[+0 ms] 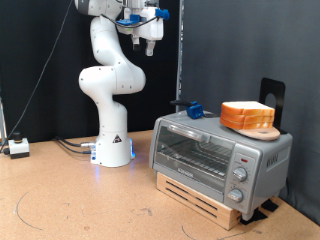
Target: Make a piece of toast with the oven
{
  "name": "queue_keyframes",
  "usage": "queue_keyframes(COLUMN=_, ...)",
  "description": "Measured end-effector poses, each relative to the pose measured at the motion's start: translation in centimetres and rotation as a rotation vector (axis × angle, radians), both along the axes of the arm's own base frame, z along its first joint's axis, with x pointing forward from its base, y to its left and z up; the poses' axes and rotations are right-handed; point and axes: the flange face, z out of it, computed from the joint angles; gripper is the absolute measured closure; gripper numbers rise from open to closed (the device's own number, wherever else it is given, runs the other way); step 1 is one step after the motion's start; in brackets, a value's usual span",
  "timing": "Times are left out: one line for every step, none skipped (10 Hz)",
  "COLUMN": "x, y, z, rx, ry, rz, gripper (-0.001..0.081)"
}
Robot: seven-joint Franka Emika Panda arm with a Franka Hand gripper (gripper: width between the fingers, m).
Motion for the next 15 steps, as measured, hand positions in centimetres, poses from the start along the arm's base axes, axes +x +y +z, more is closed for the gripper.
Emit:
queue_keyframes(x=0.0, y=0.1, z=0.0, rx=0.001, ry=-0.001, rz=0.038, gripper=-0.0003)
queue_keyframes(x=-0.1, y=0.4, z=0.1, rx=-0.013, ry=-0.004, rz=0.126, gripper=-0.0003)
queue_keyframes(x=-0.2, y=0.8, z=0.2, rx=-0.036, ry=-0.002, rz=0.247, gripper=-0.0003)
queue_keyframes(x=-0.3, y=1.0, z=0.2, rx=-0.064, ry=0.001, rz=0.369, gripper=-0.0003)
queue_keyframes(x=-0.3, y=0.9, z=0.1, rx=-0.106, ry=0.013, rz=0.487, gripper=-0.0003)
queue_keyframes(x=-0.2, y=0.9, z=-0.3, rx=-0.133, ry=0.029, rz=0.582, gripper=-0.0003)
queue_keyframes(x=-0.2, y=0.9, z=-0.3, rx=-0.121, ry=0.025, rz=0.543, gripper=-0.0003)
queue_keyframes(x=-0.1, y=0.9, z=-0.3, rx=-0.12, ry=0.016, rz=0.55, gripper=-0.0003)
queue_keyframes(x=0.2, y=0.9, z=-0.4, rx=-0.112, ry=0.012, rz=0.609, gripper=-0.0003)
queue_keyframes(x=0.9, y=0.8, z=-0.7, rx=-0.079, ry=0.007, rz=0.703, gripper=-0.0003)
queue_keyframes(x=1.9, y=0.5, z=-1.2, rx=-0.03, ry=0.012, rz=0.799, gripper=-0.0003)
queue_keyframes(x=2.9, y=0.1, z=-1.9, rx=0.03, ry=0.038, rz=0.87, gripper=-0.0003)
queue_keyframes(x=4.1, y=-0.3, z=-2.6, rx=0.063, ry=0.08, rz=0.89, gripper=-0.0003)
queue_keyframes(x=5.4, y=-0.2, z=-2.8, rx=0.082, ry=0.132, rz=0.893, gripper=-0.0003)
queue_keyframes(x=5.4, y=-0.2, z=-2.8, rx=0.075, ry=0.116, rz=0.893, gripper=-0.0003)
